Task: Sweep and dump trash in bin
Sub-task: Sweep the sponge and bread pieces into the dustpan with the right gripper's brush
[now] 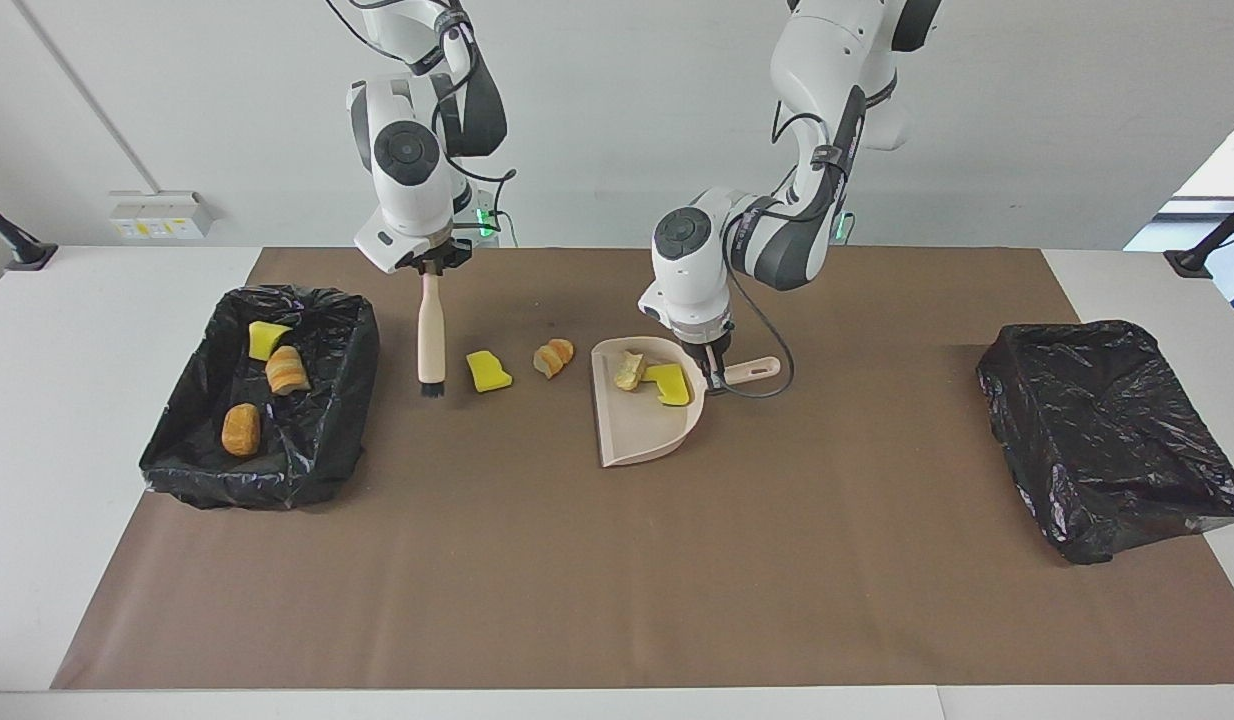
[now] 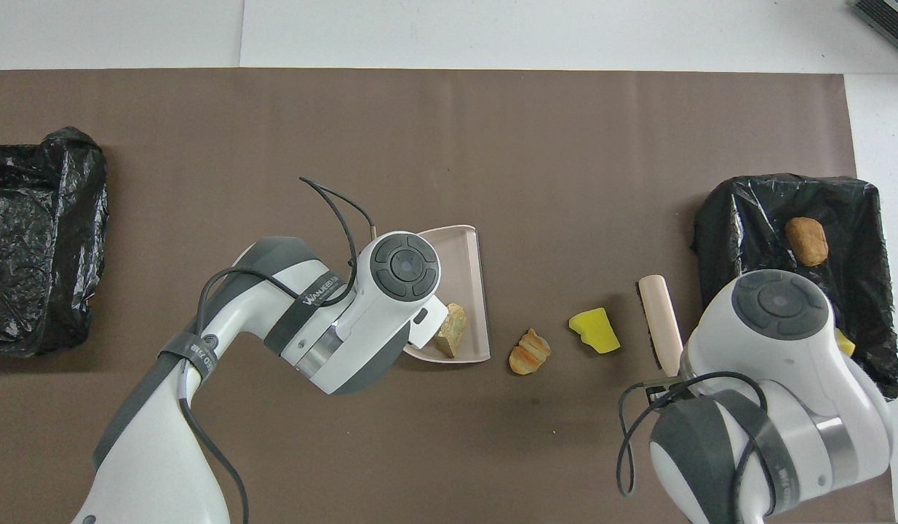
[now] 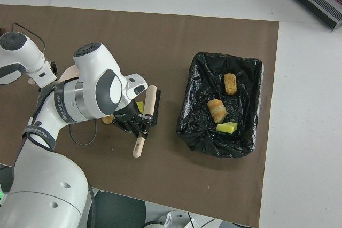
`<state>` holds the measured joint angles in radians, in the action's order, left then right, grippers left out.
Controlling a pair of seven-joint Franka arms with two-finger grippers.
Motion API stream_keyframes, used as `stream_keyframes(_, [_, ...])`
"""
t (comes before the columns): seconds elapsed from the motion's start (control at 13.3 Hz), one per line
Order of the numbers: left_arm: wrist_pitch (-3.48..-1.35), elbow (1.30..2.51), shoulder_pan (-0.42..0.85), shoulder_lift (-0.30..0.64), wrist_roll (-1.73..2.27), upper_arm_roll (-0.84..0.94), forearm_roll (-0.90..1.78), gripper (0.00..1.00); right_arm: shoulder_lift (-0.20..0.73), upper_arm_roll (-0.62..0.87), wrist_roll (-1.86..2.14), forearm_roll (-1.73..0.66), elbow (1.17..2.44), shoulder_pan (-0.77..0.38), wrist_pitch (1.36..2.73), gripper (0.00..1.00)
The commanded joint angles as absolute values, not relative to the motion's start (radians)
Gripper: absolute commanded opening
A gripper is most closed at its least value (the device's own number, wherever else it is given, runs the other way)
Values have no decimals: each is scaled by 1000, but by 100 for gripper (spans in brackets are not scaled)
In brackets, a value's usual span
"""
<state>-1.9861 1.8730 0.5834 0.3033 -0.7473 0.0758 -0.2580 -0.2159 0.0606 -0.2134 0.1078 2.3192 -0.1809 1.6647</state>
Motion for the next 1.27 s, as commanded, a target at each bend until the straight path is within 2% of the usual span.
stream_keyframes(0.0, [-1941, 1931, 592, 253, -677, 71, -311, 0, -276, 77, -236, 132, 2396, -172, 1695, 0])
stream_keyframes(0.22, [-1937, 1991, 614, 218, -568, 71, -314, 0, -271, 78, -232, 94, 2460, -213, 1758, 0])
stream_keyframes(0.37, [-1936, 2000, 615, 212, -568, 69, -327, 0, -273, 78, -183, -33, 2462, -218, 1767, 0])
stream_keyframes(0.6, [-1936, 2032, 641, 187, -568, 71, -357, 0, -241, 78, -195, -144, 2482, -313, 1823, 0])
stream_keyframes(0.9, [-1950, 2083, 641, 163, -565, 71, -359, 0, -227, 78, -117, -381, 2482, -400, 1907, 0])
stream_keyframes(1.2, [-1968, 2085, 632, 166, -566, 72, -357, 0, -213, 78, -112, -635, 2476, -483, 2014, 0])
